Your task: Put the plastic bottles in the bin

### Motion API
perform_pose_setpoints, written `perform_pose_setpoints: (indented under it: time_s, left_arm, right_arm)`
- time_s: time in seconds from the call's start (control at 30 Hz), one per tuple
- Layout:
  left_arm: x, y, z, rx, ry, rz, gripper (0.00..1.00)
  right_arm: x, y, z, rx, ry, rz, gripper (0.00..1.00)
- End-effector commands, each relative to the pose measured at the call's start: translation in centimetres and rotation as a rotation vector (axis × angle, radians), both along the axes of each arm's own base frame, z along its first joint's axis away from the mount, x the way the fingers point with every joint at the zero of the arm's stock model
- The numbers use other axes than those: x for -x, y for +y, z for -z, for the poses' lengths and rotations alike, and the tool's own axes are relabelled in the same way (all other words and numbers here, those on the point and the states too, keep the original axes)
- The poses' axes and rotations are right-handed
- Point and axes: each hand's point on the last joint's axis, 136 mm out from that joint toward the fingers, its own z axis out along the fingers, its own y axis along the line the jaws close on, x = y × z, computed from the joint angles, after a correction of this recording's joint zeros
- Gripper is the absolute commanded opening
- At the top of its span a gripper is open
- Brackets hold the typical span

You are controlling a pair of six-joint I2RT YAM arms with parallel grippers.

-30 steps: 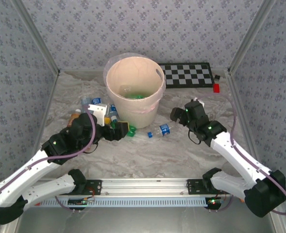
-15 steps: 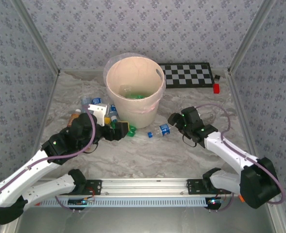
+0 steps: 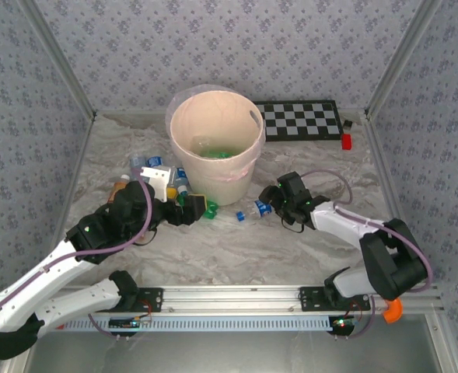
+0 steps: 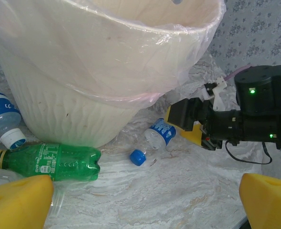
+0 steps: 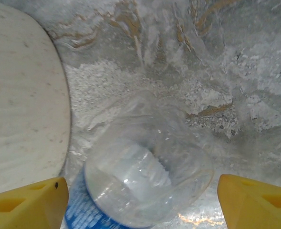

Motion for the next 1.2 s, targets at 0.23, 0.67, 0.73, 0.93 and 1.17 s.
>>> perform_pose_setpoints:
  time_s: [0.23,0.67,0.73,0.93,1.17]
  left_arm:
    - [0.4,0.1,-1.8,0.029,-0.034,0.015,1.00]
    - [0.4,0.5,-1.8,0.021,-0.036,0.001,1.00]
    - [0.4,0.7,-1.9,0.022,-0.040,-0.008,1.00]
    - [0.3,0.9,-1.8,0.020,-0.043,-0.019,1.00]
    - [0.1,1.8,-2.0,0.027,-0.051,-0.063,1.00]
  right_arm:
    - [-1.0,1.5,1.1,0.003,0.031,-0.033,0.82]
    - [-1.9,1.1,0.4,0.047,0.018,-0.066,0.63]
    - [-1.9,0.7,0.2,0.058,0.014,-0.064,0.58]
    - [-2.0,-0.3,-0.9,0.091,-0.018,-0.070,0.51]
    - [-1.6,-2.6,-4.8,0.167,-0.102,-0.050,0.52]
